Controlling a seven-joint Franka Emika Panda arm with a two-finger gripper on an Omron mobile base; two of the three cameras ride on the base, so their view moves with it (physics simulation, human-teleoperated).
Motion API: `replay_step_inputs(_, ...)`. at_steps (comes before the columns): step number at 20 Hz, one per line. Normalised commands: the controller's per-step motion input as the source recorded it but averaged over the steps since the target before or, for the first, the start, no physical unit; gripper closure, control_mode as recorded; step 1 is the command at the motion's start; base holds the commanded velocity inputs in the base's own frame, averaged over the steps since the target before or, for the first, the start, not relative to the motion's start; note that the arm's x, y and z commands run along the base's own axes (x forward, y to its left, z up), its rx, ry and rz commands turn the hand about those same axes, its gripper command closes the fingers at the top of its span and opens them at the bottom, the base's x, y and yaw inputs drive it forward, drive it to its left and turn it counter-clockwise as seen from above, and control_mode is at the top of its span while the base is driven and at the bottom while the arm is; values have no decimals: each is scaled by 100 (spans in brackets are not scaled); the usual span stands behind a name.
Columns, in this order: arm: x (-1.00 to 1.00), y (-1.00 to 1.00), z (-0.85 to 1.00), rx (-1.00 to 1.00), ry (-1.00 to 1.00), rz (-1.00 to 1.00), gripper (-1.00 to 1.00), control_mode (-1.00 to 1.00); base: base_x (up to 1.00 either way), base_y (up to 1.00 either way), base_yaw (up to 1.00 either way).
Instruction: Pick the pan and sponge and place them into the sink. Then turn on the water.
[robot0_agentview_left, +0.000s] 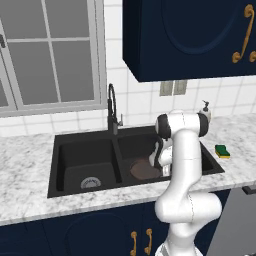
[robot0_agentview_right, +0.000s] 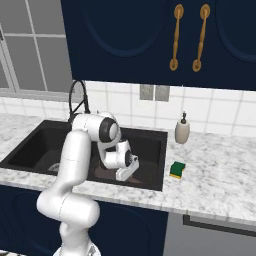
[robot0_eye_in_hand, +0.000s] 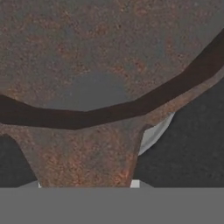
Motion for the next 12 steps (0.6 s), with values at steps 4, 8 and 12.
replay_step_inputs(4,0,4,4,1,-1,0,-100,-100,0,0,0)
replay_step_inputs(8,0,0,55,3,-8,0,-100,-100,0,0,0)
replay_step_inputs(12,0,0,81,10,-10,0,-100,-100,0,0,0)
